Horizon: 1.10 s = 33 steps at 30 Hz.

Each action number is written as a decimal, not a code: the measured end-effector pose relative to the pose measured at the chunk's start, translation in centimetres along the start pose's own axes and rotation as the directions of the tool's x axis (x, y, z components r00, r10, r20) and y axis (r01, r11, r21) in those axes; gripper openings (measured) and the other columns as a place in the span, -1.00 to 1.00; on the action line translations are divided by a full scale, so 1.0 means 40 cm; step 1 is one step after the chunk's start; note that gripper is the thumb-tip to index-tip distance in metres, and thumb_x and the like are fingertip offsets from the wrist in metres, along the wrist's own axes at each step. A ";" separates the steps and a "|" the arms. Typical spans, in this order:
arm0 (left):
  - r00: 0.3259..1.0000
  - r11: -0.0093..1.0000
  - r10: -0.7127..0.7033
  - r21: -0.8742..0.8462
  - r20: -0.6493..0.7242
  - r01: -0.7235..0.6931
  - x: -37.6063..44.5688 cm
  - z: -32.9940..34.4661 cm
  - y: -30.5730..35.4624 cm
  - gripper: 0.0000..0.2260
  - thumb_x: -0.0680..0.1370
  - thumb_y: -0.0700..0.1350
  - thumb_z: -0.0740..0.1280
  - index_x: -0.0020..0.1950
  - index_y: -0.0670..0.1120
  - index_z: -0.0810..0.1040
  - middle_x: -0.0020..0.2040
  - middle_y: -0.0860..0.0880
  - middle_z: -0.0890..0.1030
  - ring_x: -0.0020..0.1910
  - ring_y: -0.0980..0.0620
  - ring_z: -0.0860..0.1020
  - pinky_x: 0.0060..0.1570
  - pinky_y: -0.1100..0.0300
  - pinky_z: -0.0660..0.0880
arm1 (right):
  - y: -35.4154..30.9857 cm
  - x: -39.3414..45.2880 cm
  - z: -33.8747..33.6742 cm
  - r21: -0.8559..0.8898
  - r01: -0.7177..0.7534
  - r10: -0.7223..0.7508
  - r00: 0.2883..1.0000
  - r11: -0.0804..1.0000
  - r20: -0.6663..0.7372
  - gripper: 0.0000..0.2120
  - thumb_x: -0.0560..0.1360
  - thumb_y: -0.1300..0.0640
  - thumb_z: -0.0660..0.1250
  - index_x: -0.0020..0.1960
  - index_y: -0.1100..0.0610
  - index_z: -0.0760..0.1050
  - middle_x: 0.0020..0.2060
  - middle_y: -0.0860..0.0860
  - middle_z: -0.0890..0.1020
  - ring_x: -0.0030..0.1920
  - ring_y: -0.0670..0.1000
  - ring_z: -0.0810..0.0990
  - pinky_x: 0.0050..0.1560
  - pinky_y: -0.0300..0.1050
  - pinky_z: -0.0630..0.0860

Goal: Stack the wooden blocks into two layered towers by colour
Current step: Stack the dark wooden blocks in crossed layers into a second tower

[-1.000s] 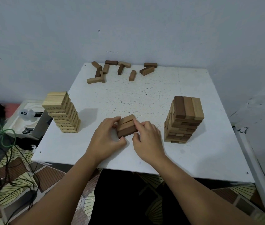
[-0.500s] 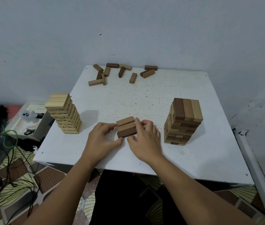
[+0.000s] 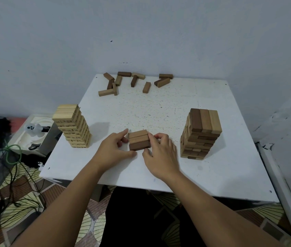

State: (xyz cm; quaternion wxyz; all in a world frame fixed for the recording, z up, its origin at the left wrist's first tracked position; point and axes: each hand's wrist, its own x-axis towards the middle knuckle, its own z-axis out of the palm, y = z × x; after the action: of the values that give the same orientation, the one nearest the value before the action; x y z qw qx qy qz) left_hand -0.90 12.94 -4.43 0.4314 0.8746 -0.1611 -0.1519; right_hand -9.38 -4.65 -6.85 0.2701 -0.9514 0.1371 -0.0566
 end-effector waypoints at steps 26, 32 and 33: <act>0.982 0.970 0.191 0.155 -0.003 -0.189 -0.025 -0.166 0.103 -0.47 0.38 -0.12 0.61 0.17 0.34 0.52 -0.44 0.11 0.37 -0.41 0.14 0.34 -0.36 0.33 0.30 | -0.138 0.087 -0.176 0.111 0.147 -0.166 0.968 0.983 0.189 -0.33 0.46 0.14 0.46 0.49 -0.05 0.26 0.20 0.03 0.34 0.12 0.10 0.46 0.07 0.01 0.57; 0.957 0.952 0.275 0.162 -0.088 -0.258 -0.005 -0.215 0.219 -0.49 0.37 -0.11 0.62 0.24 0.23 0.58 -0.46 0.12 0.37 -0.41 0.13 0.36 -0.26 0.18 0.33 | -0.198 0.126 -0.333 -0.084 0.255 -0.250 0.966 0.963 0.070 -0.38 0.40 0.10 0.50 0.40 0.03 0.35 0.21 0.05 0.35 0.18 0.10 0.39 0.08 0.02 0.54; 0.953 0.949 0.289 0.155 -0.089 -0.273 0.001 -0.219 0.242 -0.49 0.37 -0.11 0.63 0.23 0.23 0.58 -0.46 0.12 0.36 -0.40 0.13 0.35 -0.26 0.17 0.33 | -0.201 0.131 -0.363 -0.122 0.264 -0.260 0.964 0.957 0.050 -0.39 0.39 0.08 0.49 0.39 0.03 0.36 0.21 0.05 0.36 0.21 0.12 0.37 0.10 0.02 0.52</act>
State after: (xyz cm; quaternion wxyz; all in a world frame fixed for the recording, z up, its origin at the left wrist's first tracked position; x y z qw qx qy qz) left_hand 1.23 13.52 8.45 0.3941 0.8780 -0.2703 -0.0282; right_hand -5.16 -6.84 9.87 0.2011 -0.9772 0.0086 -0.0669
